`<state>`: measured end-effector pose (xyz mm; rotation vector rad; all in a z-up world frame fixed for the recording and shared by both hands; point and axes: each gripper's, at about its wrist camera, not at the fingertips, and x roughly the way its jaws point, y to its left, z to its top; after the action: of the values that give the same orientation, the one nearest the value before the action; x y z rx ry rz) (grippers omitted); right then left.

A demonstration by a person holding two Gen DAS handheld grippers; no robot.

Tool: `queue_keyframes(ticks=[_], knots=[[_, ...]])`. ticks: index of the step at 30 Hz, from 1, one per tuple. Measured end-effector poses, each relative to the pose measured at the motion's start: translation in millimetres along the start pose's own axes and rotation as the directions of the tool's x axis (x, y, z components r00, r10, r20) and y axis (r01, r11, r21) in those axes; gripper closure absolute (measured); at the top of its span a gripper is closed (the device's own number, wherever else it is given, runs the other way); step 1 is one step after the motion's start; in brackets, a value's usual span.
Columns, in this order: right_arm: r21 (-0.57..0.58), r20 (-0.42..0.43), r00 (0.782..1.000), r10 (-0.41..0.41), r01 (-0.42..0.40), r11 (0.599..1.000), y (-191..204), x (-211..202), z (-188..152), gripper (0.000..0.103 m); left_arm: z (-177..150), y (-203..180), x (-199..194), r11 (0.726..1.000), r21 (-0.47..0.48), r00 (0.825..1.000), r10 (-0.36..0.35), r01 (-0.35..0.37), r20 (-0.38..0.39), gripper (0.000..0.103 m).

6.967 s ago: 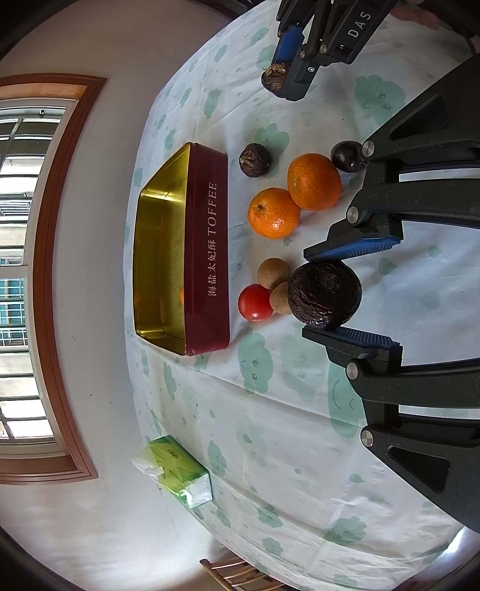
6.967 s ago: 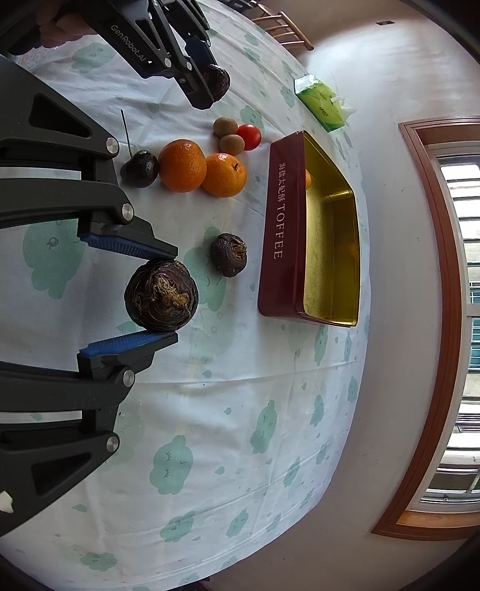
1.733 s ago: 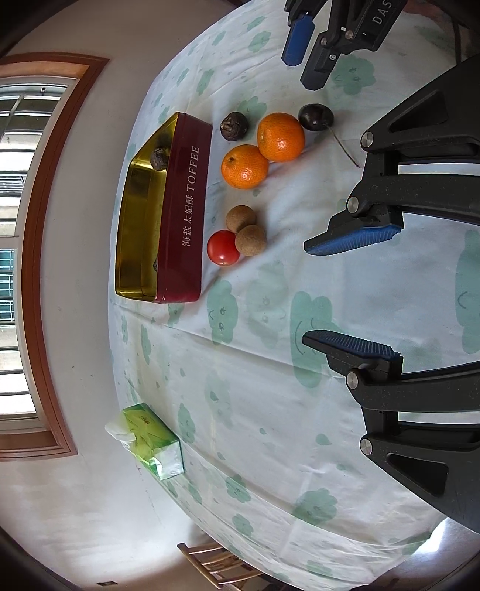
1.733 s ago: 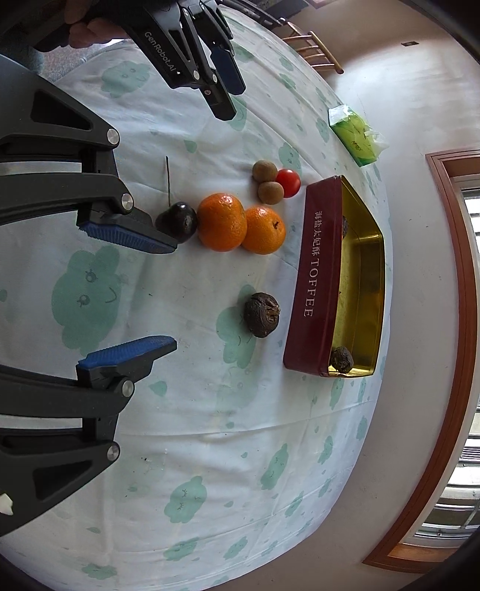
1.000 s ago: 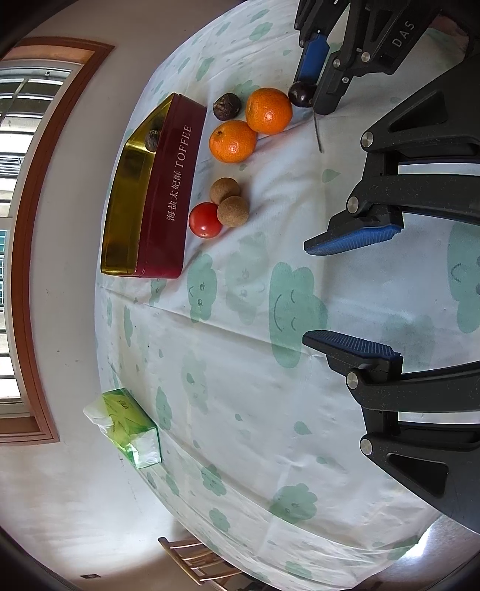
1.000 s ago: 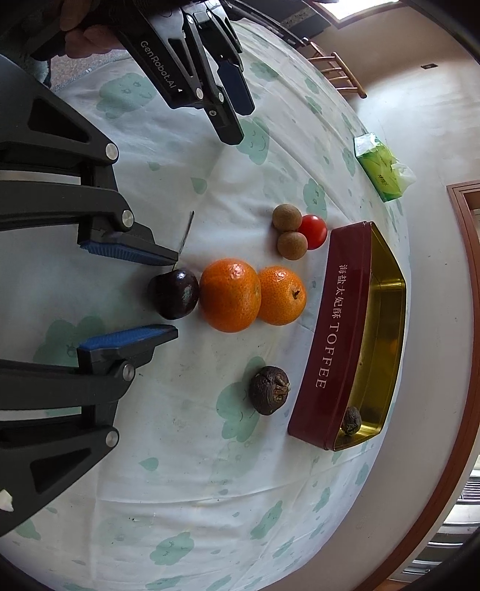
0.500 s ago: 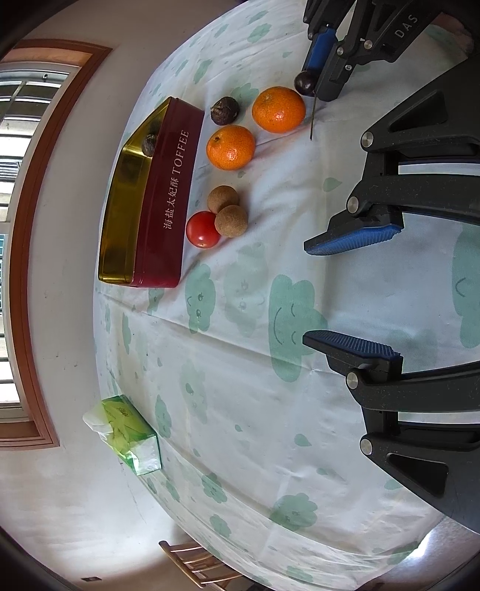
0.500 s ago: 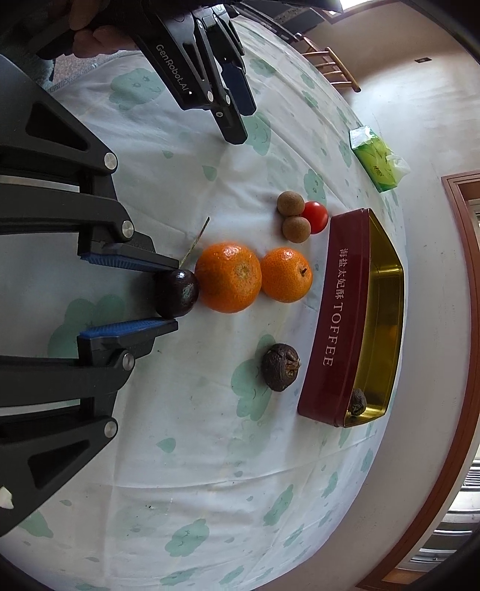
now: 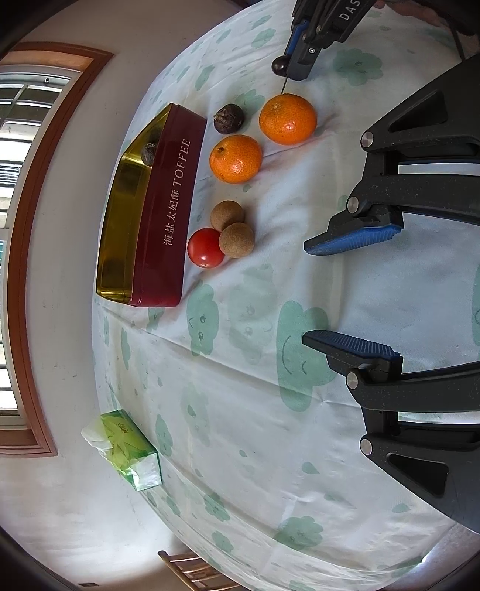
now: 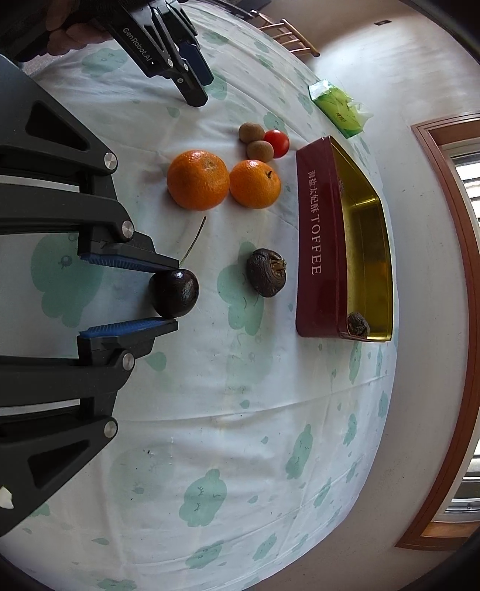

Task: Organize fruits
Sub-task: 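Close the right tool on the dark mangosteen while the left tool grasps two longans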

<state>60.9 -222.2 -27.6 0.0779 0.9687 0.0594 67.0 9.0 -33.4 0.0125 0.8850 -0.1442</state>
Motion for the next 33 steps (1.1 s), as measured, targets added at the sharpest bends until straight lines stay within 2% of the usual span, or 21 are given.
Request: queue_keyframes(ticks=[16, 30, 33], knots=[[0.005, 0.06, 0.996, -0.064, 0.063, 0.998, -18, 19, 18, 0.08, 35, -28, 27, 0.998, 0.055, 0.999, -0.042, 0.041, 0.014, 0.059], [-0.016, 0.064, 0.995, -0.072, 0.073, 0.997, -16, 24, 25, 0.079, 50, -45, 46, 0.995, 0.082, 0.999, -0.05, 0.051, -0.007, 0.059], [-0.015, 0.064, 0.995, -0.07, 0.071, 0.997, -16, 24, 25, 0.079, 50, -47, 46, 0.995, 0.088, 0.999, -0.044, 0.044, -0.006, 0.063]])
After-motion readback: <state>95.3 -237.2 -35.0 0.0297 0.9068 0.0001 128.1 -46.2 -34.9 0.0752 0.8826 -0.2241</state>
